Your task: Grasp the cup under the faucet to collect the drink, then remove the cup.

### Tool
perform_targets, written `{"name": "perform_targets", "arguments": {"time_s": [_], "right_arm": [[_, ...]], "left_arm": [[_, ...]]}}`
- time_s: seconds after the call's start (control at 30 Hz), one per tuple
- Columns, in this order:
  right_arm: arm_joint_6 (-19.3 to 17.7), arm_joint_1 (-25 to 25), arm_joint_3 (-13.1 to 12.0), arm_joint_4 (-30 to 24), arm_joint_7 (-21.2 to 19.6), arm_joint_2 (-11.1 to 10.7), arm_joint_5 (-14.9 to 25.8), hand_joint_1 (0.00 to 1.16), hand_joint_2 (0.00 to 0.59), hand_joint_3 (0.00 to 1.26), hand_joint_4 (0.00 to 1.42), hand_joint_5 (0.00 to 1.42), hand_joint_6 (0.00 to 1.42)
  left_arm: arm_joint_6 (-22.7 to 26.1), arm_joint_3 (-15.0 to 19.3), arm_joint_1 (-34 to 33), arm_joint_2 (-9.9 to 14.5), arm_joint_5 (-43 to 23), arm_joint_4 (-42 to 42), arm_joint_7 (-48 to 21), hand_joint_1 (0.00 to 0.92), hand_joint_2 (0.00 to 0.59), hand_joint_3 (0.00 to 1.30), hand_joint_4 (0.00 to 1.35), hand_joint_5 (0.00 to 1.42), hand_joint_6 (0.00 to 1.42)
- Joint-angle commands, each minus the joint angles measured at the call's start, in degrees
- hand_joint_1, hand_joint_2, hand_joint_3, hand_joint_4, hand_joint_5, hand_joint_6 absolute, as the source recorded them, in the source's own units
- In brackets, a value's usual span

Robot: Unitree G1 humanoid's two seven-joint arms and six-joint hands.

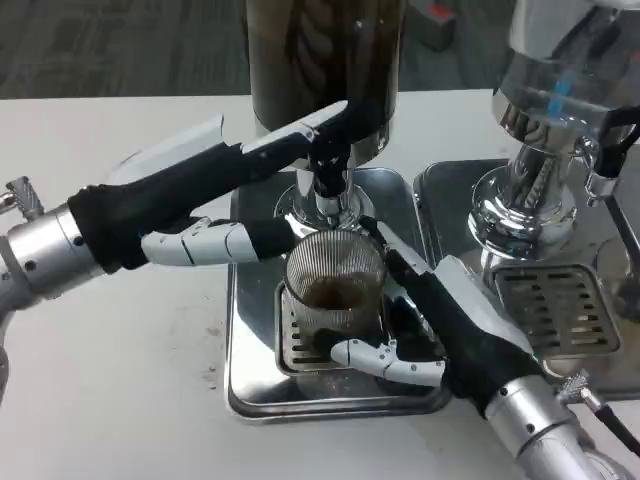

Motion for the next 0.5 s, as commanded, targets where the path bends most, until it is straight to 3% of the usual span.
{"name": "perform_targets", "arguments": {"time_s": [0.03,0.17,0.5], "right_arm": [[-0.95,-0.15,0.18,0.52,-1.12,0.37,0.00,0.49,0.147,0.00,0.00,0.00,0.10],[-0.73,0.16,0.26,0.38,-1.28,0.43,-0.14,0.48,0.145,0.00,0.00,0.00,0.10],[-0.37,0.32,0.32,0.52,-1.77,0.69,-0.18,0.48,0.143,0.00,0.00,0.00,0.10]], "left_arm": [[-0.48,0.29,0.05,-0.25,0.44,0.38,-1.24,0.000,0.106,0.00,0.01,0.01,0.10],[-0.56,0.75,-0.02,-0.51,0.08,0.29,-1.35,0.000,0.097,0.09,0.00,0.01,0.11],[-1.22,2.59,-0.62,-1.52,-2.03,-0.58,-1.31,0.000,0.118,0.11,0.00,0.02,0.13]]}}
